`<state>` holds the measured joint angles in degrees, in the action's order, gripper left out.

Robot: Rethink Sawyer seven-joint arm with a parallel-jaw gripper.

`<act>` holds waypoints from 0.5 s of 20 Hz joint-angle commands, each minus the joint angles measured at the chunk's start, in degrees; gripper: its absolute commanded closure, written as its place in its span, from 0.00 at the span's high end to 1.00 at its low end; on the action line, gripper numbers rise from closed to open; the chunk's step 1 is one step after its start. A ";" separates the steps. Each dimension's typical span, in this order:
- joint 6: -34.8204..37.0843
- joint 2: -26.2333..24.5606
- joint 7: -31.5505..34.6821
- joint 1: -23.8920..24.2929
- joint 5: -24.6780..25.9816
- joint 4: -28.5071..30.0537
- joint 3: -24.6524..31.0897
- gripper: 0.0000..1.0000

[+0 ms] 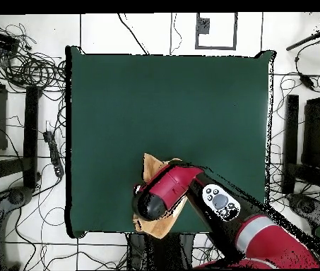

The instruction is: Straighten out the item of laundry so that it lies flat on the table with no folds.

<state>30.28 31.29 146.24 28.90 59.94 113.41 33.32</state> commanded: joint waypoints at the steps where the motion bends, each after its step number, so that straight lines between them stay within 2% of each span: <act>1: 0.62 -0.38 -11.78 -2.72 2.00 -2.60 2.24 0.00; 10: -1.14 0.28 -11.37 -2.42 4.45 0.90 1.13 0.00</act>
<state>30.26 31.29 146.24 28.74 60.82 113.48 33.32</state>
